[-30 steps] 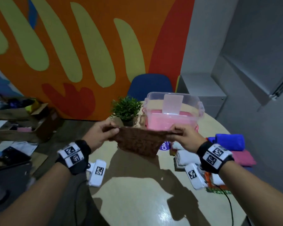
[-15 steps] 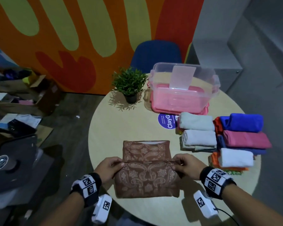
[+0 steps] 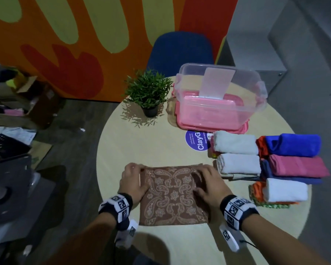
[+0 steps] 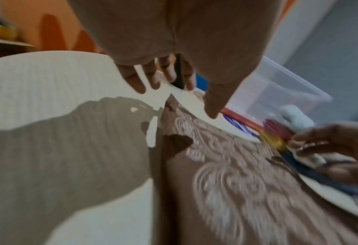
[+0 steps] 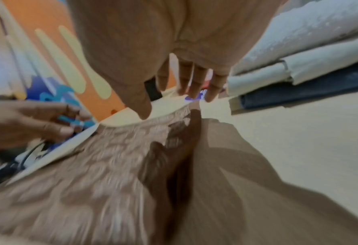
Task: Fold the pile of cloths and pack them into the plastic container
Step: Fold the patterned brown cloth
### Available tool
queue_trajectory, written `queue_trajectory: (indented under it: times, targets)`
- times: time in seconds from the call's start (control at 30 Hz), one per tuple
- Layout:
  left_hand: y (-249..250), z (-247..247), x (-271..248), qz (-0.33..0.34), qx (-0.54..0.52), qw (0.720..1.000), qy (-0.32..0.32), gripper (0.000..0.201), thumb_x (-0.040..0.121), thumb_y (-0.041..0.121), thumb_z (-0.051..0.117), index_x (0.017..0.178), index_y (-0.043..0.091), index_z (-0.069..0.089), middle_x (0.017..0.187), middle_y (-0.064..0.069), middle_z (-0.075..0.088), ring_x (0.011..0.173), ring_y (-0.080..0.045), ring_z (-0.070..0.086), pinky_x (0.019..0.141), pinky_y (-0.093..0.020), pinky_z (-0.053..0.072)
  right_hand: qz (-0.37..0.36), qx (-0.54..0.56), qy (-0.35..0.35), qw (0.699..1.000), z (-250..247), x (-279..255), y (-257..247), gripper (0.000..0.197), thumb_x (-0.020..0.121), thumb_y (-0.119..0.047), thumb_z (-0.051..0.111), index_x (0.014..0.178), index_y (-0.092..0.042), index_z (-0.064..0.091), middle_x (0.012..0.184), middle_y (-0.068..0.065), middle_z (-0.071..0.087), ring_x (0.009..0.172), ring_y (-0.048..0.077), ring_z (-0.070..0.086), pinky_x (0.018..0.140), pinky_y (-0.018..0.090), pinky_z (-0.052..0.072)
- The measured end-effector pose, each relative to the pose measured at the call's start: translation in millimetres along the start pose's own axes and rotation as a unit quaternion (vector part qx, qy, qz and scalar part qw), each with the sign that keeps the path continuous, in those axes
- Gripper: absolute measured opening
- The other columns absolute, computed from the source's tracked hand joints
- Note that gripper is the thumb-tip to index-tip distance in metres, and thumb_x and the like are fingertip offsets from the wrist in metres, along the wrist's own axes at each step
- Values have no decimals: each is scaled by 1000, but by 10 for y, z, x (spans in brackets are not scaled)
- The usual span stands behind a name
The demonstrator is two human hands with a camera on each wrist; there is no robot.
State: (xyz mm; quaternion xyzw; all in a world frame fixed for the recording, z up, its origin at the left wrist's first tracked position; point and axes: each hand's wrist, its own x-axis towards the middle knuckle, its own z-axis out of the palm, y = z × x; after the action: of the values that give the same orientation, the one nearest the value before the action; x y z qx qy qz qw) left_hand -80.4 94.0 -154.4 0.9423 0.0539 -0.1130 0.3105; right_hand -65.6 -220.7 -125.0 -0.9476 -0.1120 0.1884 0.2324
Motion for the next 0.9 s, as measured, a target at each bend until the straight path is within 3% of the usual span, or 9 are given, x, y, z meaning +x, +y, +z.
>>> queue_trajectory:
  times: [0.1, 0.17, 0.23, 0.3, 0.37, 0.47, 0.6, 0.73, 0.9]
  targets:
    - [64, -17, -331, 121, 66, 985, -100, 33, 75, 55, 70, 92, 38, 47, 105, 21, 39, 98, -5, 41, 88, -31, 43, -77, -10, -102, 992, 167, -327, 64, 39, 83, -44, 66, 117, -28, 55, 116, -10, 48, 109, 11, 45, 98, 32, 43]
    - [30, 30, -493, 171, 138, 952, -214, 45, 69, 69, 64, 95, 34, 52, 110, 19, 42, 102, -5, 39, 91, -28, 38, -120, -56, -159, 978, 268, -482, 111, 49, 75, -59, 63, 114, -30, 55, 115, -11, 48, 106, 10, 45, 92, 29, 42]
    - [-82, 106, -581, 215, 213, 916, -263, 59, 65, 73, 56, 108, 32, 55, 126, 9, 43, 115, -12, 38, 97, -33, 35, -135, -106, -175, 970, 353, -552, 196, 57, 69, -58, 64, 117, -29, 56, 123, -10, 46, 111, 11, 43, 93, 27, 39]
    - [-203, 194, -643, 224, 244, 912, -241, 53, 68, 64, 51, 108, 31, 58, 128, 3, 48, 117, -18, 46, 93, -38, 40, -131, -89, -160, 974, 419, -570, 309, 45, 71, -42, 67, 112, -26, 62, 124, -9, 48, 112, 12, 46, 93, 26, 41]
    - [-264, 250, -701, 208, 206, 935, -199, 28, 80, 47, 54, 101, 31, 61, 119, 6, 55, 109, -19, 55, 83, -35, 44, -133, -46, -133, 981, 469, -581, 409, 18, 77, -26, 63, 94, -25, 66, 114, -12, 53, 105, 14, 54, 87, 28, 49]
    - [-147, 180, -782, 150, 111, 969, -160, 4, 93, 35, 47, 91, 32, 50, 92, 13, 57, 85, -10, 56, 72, -31, 44, -112, -11, -110, 988, 398, -593, 386, 10, 83, -25, 53, 84, -25, 62, 98, -12, 60, 92, 9, 56, 80, 34, 52]
    - [-24, 11, -742, 25, -69, 988, -139, 9, 98, 29, 49, 90, 32, 51, 80, 10, 67, 73, -4, 63, 67, -23, 51, -30, 89, -94, 991, 114, -569, 286, 3, 87, -33, 51, 89, -35, 51, 84, -10, 69, 75, 5, 63, 72, 31, 53]
    - [28, -62, -460, -37, -192, 976, -91, 10, 99, 29, 54, 92, 32, 60, 90, 4, 73, 82, -12, 70, 74, -35, 59, 9, 165, -42, 985, -95, -292, 185, 15, 98, -19, 53, 104, -33, 52, 90, -9, 72, 80, 1, 67, 67, 17, 50]
    - [105, -135, -45, -65, -195, 978, -25, 12, 99, 29, 55, 92, 25, 63, 88, 2, 72, 80, -13, 69, 68, -33, 58, 40, 119, 17, 992, -85, 139, 74, 9, 101, -26, 50, 109, -27, 53, 97, -6, 68, 86, 11, 64, 71, 24, 50]
